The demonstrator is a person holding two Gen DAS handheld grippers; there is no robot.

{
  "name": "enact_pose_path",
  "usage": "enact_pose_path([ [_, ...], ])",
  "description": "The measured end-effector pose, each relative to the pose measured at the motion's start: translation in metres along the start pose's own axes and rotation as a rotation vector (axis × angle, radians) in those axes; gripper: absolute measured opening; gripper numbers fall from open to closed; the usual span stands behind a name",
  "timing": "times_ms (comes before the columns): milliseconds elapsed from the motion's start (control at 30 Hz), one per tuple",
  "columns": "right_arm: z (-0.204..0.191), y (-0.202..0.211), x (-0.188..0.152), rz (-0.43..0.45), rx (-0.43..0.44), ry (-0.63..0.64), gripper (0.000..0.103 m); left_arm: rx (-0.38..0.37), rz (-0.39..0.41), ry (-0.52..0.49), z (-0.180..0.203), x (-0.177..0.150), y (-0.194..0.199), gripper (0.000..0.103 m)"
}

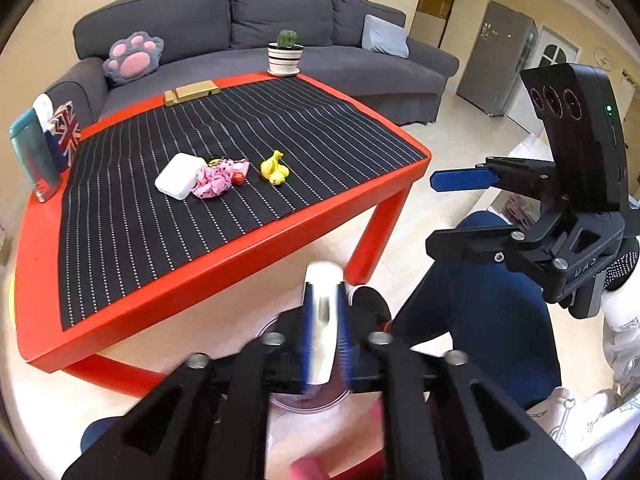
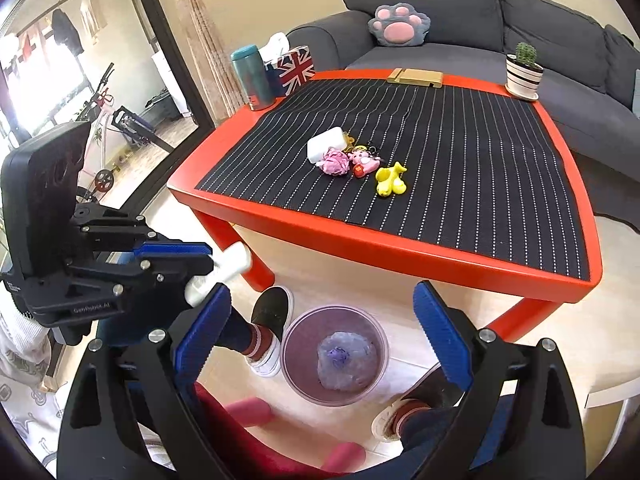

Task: Collect trash
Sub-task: 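Release the white stick into the pink bin with the left gripper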

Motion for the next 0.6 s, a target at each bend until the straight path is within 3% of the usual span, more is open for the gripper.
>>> enact_pose_path([
  [67,0.001,0.000,0.000,0.000,-0.002,-0.002,0.091,0.003,0.023,0.015,-0.002,0.001,0.001,0.090],
  [100,0.001,0.000,0.000,0.000,-0.002,-0.003,0.091,0.006,0.058,0.028,-0.003,0.003,0.004,0.092],
  [600,-0.003,-0.004,-0.002,-0.005,0.010,-0.001,0.093,0.042,0.081,0.069,-0.014,0.003,0.010,0.093],
])
Point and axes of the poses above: each gripper's, at about its wrist camera, not at the fingertips, and y roughly against the way its jaws point, z to its right, x to its top, the point moved 3 cm from there along -y, roughly the way its jaws point, and after that the axes turned 10 degrees about -x, right-handed, at the moved point
